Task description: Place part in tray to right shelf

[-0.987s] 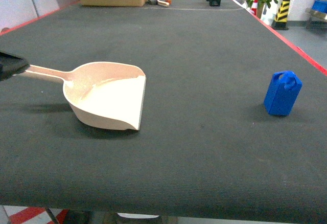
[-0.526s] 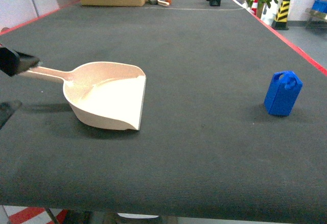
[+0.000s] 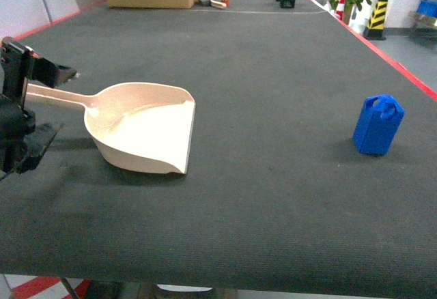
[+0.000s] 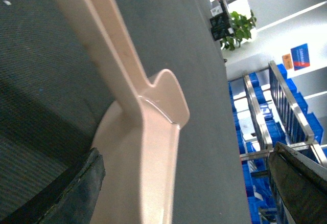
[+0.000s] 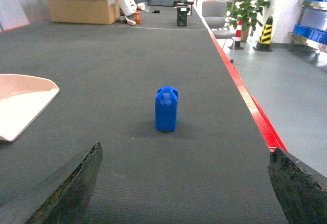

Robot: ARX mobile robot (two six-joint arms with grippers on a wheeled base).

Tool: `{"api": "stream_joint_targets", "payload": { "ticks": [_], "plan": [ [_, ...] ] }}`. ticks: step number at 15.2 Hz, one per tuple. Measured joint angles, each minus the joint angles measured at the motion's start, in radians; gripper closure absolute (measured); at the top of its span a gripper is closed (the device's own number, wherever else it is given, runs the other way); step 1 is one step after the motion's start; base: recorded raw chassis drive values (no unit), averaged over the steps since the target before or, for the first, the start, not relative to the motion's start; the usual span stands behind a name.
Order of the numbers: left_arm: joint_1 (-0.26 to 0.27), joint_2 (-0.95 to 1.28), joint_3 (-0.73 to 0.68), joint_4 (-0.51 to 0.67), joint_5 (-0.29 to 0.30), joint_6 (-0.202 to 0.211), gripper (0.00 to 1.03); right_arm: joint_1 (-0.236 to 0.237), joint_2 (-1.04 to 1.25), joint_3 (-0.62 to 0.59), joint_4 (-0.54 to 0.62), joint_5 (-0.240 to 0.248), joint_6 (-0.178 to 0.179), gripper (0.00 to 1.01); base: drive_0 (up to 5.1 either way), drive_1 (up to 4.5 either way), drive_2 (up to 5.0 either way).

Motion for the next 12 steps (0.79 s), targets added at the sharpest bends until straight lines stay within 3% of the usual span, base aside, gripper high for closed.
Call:
{"api": "stream_joint_targets", "payload": {
  "ticks": [6, 12],
  "plan": [
    [0.057, 0.208, 0.264, -0.102, -0.036, -0.02, 0.05, 0.0, 0.0, 0.0, 0.0, 0.0, 0.0, 0.03, 0.0, 0.0, 0.0],
    [0.1, 0.312, 0.473, -0.182, -0.027, -0.022, 0.05, 0.0, 0.0, 0.0, 0.0, 0.0, 0.0, 0.03, 0.0, 0.0, 0.0]
  ]
}}
